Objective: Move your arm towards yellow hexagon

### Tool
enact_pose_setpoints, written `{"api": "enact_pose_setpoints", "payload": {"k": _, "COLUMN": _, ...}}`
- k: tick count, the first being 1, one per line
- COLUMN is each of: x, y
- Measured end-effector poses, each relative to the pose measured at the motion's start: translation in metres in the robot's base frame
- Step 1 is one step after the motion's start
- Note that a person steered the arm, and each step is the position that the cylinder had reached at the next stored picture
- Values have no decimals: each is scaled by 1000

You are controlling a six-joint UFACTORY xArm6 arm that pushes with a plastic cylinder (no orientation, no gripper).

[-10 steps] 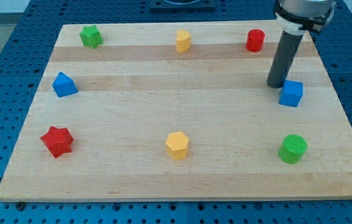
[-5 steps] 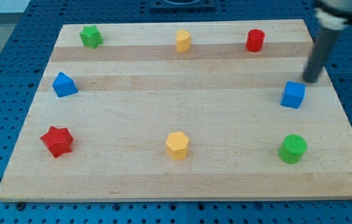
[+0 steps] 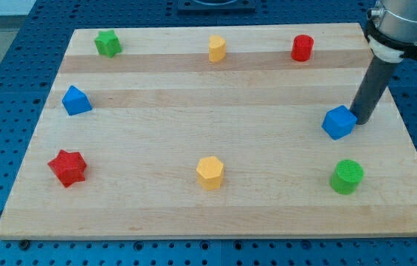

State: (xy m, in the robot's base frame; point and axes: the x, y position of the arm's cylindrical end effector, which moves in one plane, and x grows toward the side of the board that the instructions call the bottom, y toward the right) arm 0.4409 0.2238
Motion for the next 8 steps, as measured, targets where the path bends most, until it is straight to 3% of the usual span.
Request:
{"api": "enact_pose_setpoints", "payload": {"k": 3, "x": -7, "y": 31}}
{"api": "enact_pose_setpoints", "payload": {"k": 5, "x": 135, "y": 84}}
{"api": "enact_pose_setpoints", "payload": {"k": 7, "x": 146, "y": -70}}
{"api": "enact_pose_setpoints", "payload": {"k": 8, "x": 133, "y": -59}}
